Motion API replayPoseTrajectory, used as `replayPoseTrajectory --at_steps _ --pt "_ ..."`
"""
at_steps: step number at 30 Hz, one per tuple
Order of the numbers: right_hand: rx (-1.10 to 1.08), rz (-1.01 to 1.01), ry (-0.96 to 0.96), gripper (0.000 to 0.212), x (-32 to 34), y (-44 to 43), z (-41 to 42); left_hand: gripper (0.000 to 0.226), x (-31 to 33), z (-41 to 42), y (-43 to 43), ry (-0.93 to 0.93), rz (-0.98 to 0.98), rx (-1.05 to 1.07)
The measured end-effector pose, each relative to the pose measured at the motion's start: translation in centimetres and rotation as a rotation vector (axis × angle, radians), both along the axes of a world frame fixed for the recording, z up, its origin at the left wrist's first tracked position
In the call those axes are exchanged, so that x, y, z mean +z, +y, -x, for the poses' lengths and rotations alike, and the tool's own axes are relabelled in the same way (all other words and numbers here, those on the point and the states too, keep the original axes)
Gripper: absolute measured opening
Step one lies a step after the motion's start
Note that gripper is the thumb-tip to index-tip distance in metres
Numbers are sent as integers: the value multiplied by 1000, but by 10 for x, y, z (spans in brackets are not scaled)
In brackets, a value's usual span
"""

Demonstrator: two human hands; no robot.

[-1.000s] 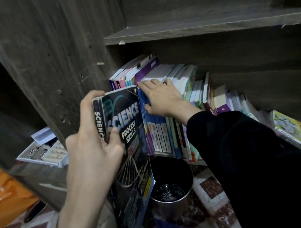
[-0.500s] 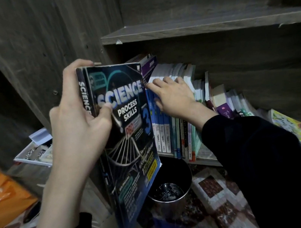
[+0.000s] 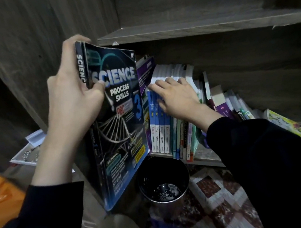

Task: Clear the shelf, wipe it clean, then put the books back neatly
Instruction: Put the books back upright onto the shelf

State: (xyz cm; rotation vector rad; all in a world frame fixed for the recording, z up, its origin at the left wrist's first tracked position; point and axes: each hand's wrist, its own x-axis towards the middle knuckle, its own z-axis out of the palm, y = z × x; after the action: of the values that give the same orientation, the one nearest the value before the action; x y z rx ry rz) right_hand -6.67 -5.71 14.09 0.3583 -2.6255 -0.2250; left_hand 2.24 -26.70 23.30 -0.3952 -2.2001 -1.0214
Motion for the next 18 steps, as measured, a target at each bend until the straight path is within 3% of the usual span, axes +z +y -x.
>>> replayPoseTrajectory --at_steps 10,18 --pt "0 -1 1 51 0 0 0 55 -32 5 15 79 23 -11" --pt "5 -1 4 52 1 3 0 60 -15 -8 21 118 78 37"
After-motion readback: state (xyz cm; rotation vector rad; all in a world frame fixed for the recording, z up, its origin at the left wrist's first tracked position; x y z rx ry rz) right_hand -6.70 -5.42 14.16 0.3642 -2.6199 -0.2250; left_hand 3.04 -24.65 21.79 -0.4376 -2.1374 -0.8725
